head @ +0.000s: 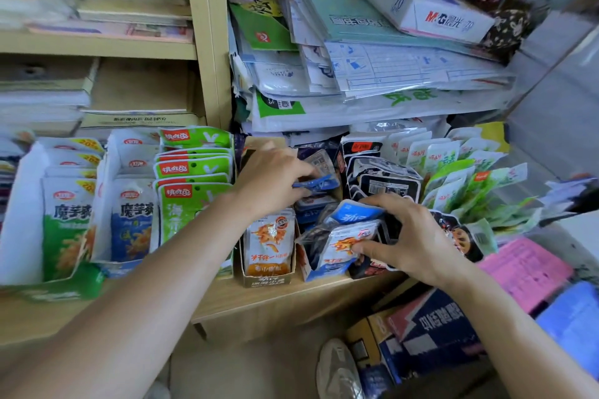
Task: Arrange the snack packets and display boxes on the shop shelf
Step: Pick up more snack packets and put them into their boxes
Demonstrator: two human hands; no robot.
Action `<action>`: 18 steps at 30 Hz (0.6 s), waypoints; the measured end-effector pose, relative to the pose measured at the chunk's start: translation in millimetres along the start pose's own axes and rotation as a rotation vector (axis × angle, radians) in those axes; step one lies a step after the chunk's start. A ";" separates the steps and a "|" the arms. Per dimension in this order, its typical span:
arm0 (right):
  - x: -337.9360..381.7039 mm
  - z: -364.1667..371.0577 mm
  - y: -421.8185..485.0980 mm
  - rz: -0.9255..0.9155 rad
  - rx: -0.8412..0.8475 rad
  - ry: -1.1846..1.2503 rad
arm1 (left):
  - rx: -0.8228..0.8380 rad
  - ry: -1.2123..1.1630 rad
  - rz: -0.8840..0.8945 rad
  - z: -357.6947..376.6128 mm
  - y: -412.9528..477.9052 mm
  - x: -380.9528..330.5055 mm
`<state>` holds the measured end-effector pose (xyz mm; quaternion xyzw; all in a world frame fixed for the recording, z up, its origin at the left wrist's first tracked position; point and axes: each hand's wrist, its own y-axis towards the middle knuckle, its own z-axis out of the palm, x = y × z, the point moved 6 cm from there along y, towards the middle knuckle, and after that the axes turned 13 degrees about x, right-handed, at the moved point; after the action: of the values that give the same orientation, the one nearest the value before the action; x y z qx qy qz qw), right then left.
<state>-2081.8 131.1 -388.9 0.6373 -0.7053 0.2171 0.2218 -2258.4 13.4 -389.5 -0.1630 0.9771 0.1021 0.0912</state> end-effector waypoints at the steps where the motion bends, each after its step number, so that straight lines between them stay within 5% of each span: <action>1: -0.3 0.1 -0.1 0.003 0.001 -0.004 | 0.034 0.007 -0.006 0.6 1.2 -1.3; 9: -2.6 0.5 -6.1 0.005 0.012 0.014 | 0.215 -0.019 0.051 2.8 0.7 -8.6; 18: -6.7 1.0 -7.9 0.010 0.016 0.032 | -0.032 0.074 0.063 3.9 3.0 -18.4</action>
<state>-2073.3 135.2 -393.4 0.6319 -0.7032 0.2340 0.2269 -2241.7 22.6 -388.8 -0.1371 0.9827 0.1144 0.0493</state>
